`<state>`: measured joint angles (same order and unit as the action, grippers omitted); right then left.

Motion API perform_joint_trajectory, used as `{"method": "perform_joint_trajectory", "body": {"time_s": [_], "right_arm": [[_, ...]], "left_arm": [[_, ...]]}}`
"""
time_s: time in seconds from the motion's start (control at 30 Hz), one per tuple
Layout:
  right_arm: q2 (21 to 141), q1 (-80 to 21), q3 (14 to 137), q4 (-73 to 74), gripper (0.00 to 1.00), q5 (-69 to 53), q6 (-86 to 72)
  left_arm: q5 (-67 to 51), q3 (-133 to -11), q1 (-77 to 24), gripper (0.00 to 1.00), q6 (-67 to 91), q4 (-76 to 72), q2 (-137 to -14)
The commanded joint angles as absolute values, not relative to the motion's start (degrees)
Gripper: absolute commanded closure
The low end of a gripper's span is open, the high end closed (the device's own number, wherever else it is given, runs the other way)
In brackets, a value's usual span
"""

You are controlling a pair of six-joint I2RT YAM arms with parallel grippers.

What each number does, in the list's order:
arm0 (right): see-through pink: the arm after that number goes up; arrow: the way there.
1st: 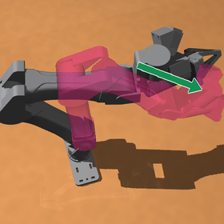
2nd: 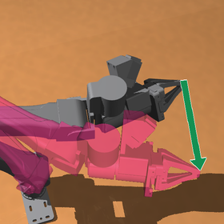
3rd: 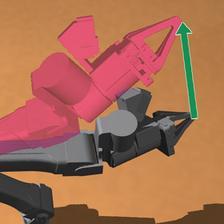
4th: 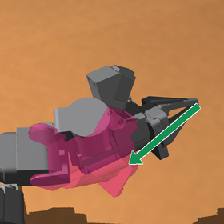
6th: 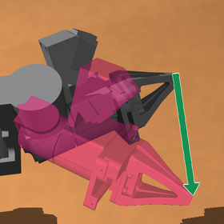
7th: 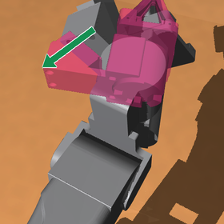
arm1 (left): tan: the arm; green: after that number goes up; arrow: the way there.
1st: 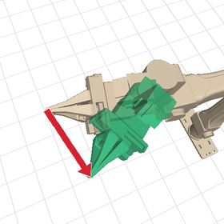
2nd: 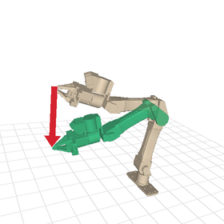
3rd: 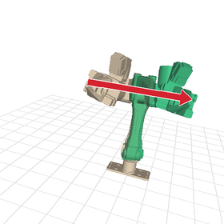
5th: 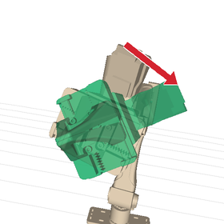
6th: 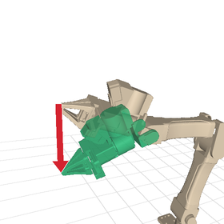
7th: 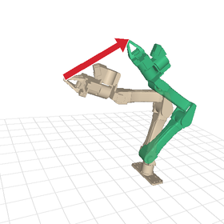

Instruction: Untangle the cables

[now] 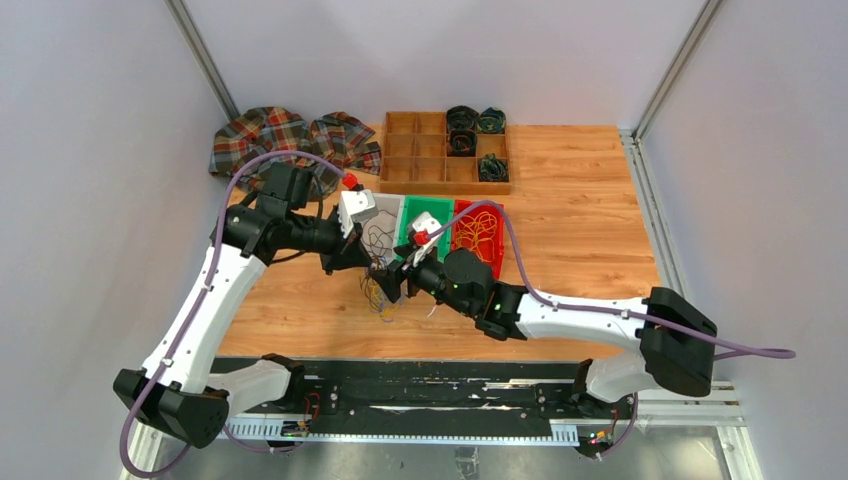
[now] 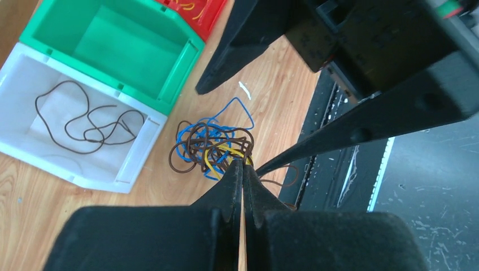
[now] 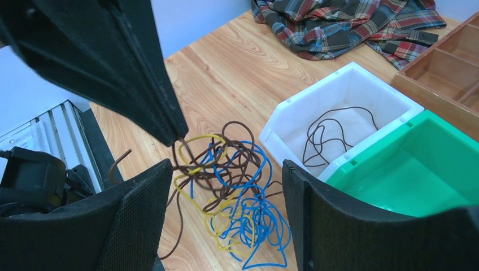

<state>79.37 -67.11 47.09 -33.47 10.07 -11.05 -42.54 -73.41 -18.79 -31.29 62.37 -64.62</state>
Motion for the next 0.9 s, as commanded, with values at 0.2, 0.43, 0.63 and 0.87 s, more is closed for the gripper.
{"method": "perform_joint_trajectory", "body": {"time_s": [0.2,0.43,0.63,0.87], "right_arm": [[80.77,-67.68,48.85,-40.96,0.34,14.57,-9.69],[75.57,-67.68,46.1,-37.89,0.35,9.85,-9.65],[70.6,-67.68,41.52,-37.06,0.36,10.32,-10.29],[72.94,-67.68,43.78,-36.73,0.36,12.44,-8.94]], "left_arm": [[-47.11,-76.36,-20.29,0.99,-29.93,64.3,-62.84],[-44.26,-76.87,-20.65,0.99,-30.93,64.6,-62.92],[-44.25,-77.42,-21.14,0.99,-31.08,64.57,-63.0],[-44.34,-78.39,-22.23,0.99,-30.07,64.56,-63.14]]}}
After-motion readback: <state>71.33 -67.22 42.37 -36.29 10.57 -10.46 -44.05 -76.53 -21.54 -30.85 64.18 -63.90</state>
